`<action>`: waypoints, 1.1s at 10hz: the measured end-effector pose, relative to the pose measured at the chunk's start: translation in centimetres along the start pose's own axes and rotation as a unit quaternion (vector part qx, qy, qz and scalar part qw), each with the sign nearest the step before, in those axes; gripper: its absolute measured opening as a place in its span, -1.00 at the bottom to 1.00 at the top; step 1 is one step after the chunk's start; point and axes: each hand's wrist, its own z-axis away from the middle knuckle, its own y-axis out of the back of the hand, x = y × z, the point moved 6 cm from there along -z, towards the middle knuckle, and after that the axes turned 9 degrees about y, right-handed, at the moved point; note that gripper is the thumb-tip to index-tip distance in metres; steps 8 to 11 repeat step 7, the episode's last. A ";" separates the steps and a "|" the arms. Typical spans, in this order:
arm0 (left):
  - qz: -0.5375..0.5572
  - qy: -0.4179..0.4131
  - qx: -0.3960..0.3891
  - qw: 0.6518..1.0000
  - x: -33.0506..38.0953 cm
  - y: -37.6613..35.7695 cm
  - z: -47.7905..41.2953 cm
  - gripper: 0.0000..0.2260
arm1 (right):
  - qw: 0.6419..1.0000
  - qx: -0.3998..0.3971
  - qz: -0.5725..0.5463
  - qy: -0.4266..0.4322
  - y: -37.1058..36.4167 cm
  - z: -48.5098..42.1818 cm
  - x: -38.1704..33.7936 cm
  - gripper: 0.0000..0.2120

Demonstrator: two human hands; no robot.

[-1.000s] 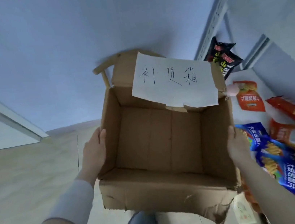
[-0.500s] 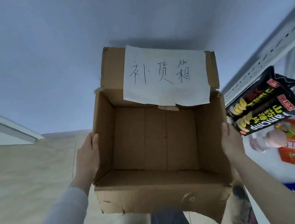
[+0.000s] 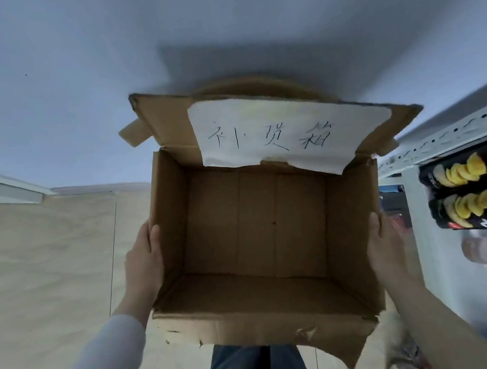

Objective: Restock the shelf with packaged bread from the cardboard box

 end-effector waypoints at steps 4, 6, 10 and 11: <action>0.004 0.054 -0.047 0.997 -0.2 -1.6 -1.4 -0.66 | 0.998 -0.059 -0.003 -0.034 -2.1 -2.0 0.2 -0.55; -0.026 0.052 -0.076 0.995 -0.6 -1.2 0.0 -0.65 | 0.995 -0.084 0.007 -0.052 -1.6 -0.6 0.6 -0.54; -0.032 0.037 -0.064 0.997 0.1 -0.5 0.6 -0.55 | 0.997 -0.070 0.015 -0.039 -0.8 0.1 -0.3 -0.51; -0.032 0.037 -0.064 0.997 0.1 -0.5 0.6 -0.55 | 0.997 -0.070 0.015 -0.039 -0.8 0.1 -0.3 -0.51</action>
